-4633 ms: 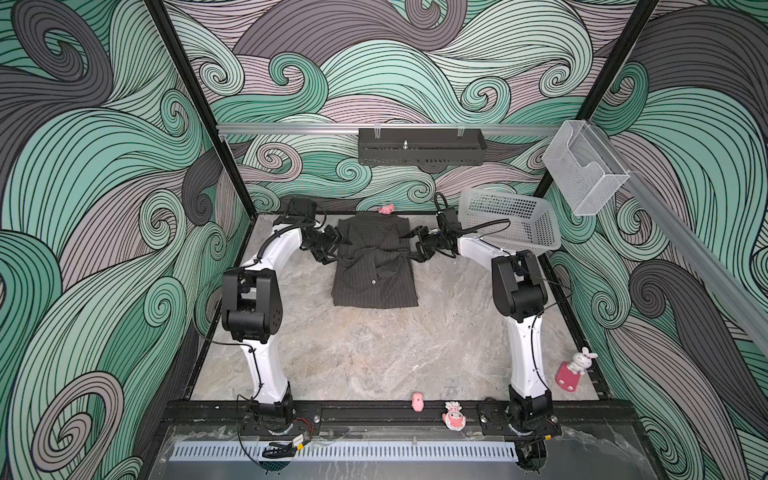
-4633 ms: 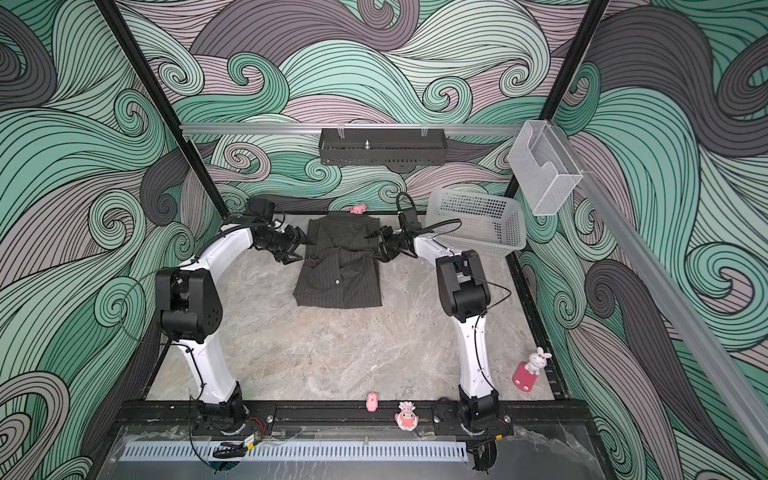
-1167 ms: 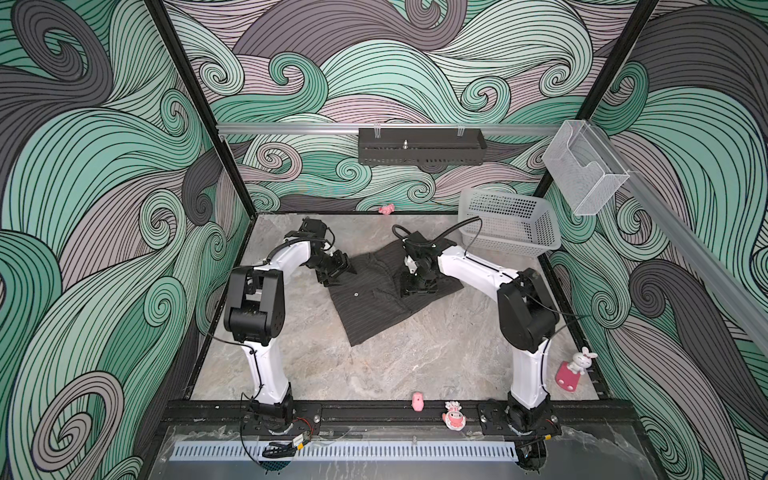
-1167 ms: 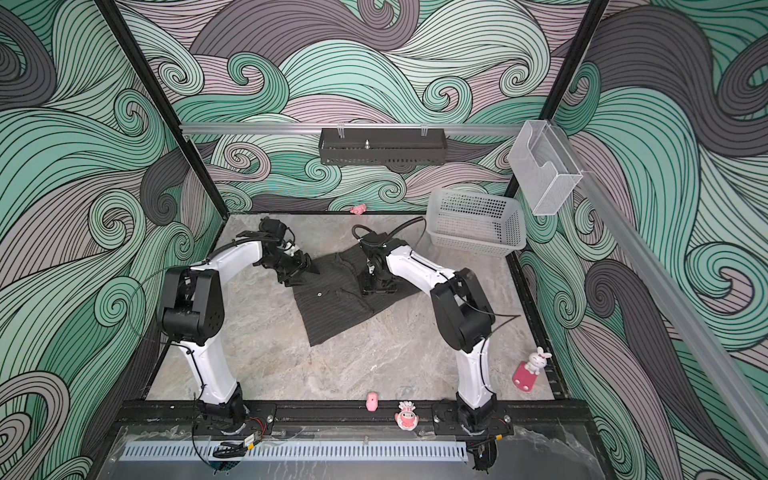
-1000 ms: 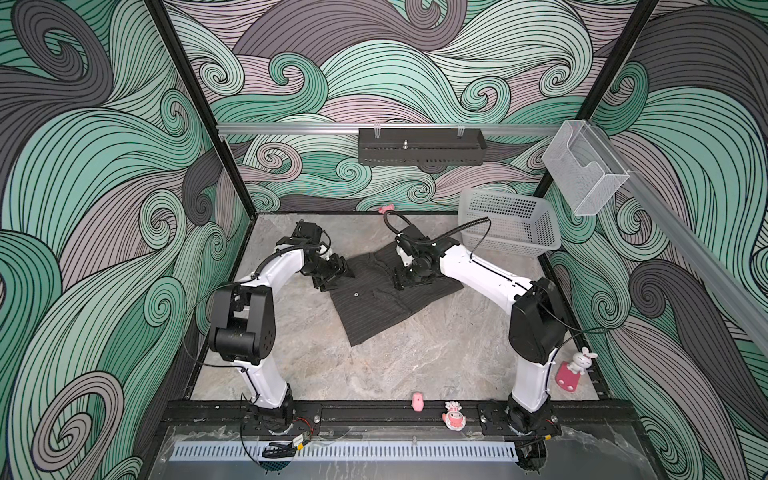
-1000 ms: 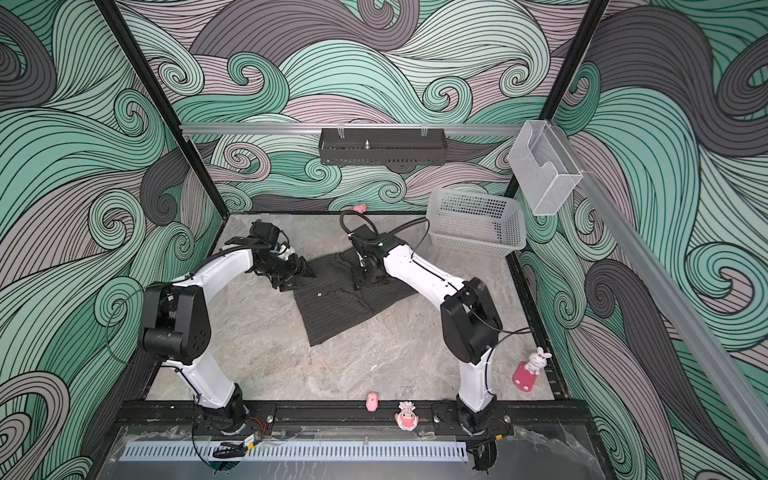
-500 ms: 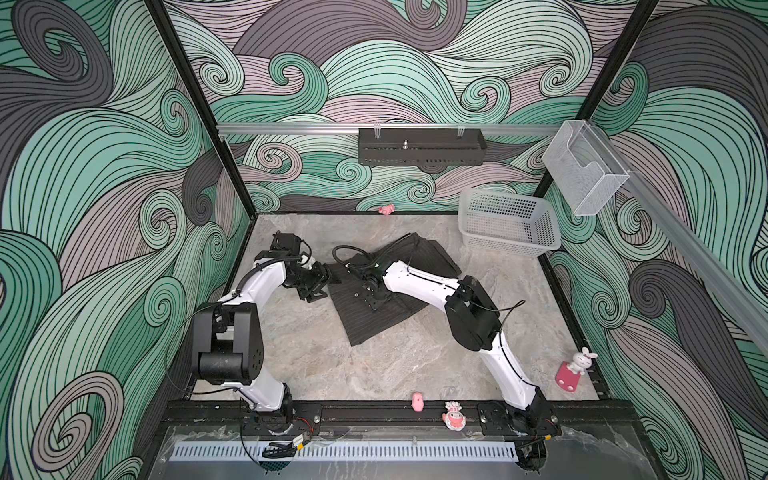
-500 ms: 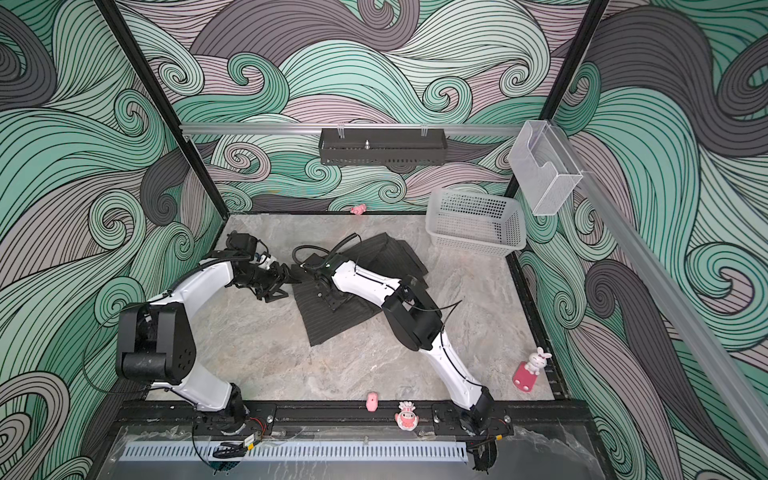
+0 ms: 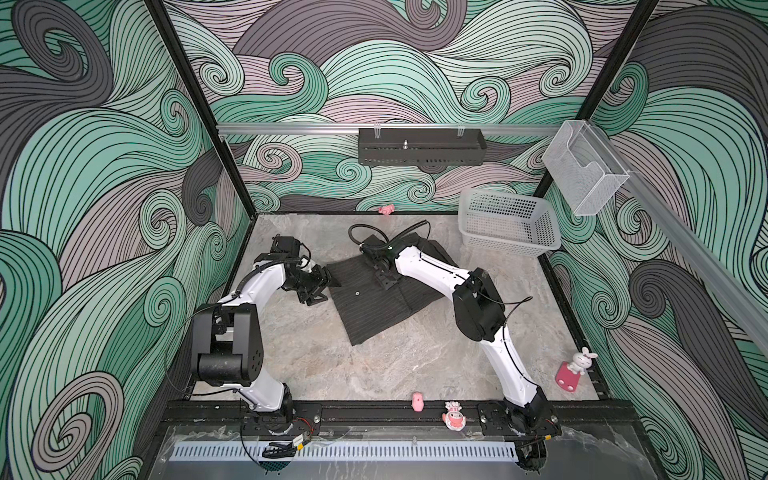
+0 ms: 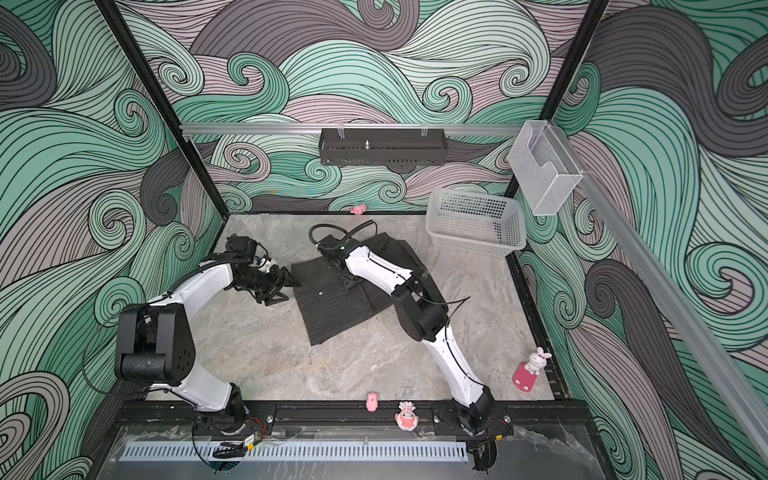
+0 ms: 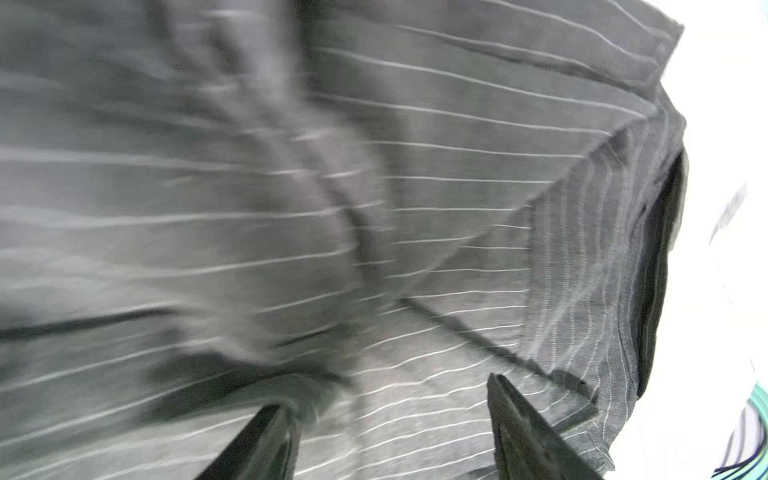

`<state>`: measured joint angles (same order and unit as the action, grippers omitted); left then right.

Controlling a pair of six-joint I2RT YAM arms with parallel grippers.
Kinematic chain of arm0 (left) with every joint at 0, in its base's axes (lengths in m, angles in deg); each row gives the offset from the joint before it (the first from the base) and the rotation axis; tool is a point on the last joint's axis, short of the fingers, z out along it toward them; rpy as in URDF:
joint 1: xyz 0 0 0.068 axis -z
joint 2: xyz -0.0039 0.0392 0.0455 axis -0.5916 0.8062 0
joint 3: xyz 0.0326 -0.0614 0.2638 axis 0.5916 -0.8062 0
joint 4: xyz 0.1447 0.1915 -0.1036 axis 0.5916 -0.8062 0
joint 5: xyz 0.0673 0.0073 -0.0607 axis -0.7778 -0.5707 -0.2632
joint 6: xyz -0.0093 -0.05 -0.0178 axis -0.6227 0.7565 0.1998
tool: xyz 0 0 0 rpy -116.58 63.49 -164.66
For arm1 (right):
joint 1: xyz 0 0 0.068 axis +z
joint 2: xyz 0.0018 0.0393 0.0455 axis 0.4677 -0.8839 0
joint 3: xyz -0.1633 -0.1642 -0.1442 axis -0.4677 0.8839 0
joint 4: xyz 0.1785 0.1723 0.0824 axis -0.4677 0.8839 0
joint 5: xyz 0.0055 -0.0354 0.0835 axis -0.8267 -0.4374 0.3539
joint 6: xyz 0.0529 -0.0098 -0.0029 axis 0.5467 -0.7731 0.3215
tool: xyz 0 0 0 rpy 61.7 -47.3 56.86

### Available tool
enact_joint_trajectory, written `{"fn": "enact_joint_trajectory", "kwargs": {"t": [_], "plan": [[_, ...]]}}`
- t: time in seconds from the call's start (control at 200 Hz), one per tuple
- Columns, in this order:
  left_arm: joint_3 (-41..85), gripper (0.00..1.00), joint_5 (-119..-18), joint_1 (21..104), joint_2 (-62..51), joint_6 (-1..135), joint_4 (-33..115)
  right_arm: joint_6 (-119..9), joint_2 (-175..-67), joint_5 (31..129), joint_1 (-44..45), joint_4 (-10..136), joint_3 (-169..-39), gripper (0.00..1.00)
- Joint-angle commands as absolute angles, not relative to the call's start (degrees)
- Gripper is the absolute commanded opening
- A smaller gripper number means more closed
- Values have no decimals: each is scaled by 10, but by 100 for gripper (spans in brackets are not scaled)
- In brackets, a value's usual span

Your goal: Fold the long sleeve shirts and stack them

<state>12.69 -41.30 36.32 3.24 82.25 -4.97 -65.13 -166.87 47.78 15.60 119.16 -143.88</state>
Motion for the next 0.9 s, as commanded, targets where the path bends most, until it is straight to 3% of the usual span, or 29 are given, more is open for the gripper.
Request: {"fn": "enact_joint_trajectory", "kwargs": {"t": [0.0,0.215,0.715,0.896], "plan": [[123,65,-396,363,39,829,-37,-639,-1624,554,138,1203,-1433,65],[115,64,-383,387,77,870,20,-611,-1630,714,133,1202,-1478,63],[105,64,-360,416,151,912,95,-580,-1817,767,92,1222,-1720,71],[109,63,-360,416,158,913,93,-555,-1851,727,77,1222,-1765,70]]}}
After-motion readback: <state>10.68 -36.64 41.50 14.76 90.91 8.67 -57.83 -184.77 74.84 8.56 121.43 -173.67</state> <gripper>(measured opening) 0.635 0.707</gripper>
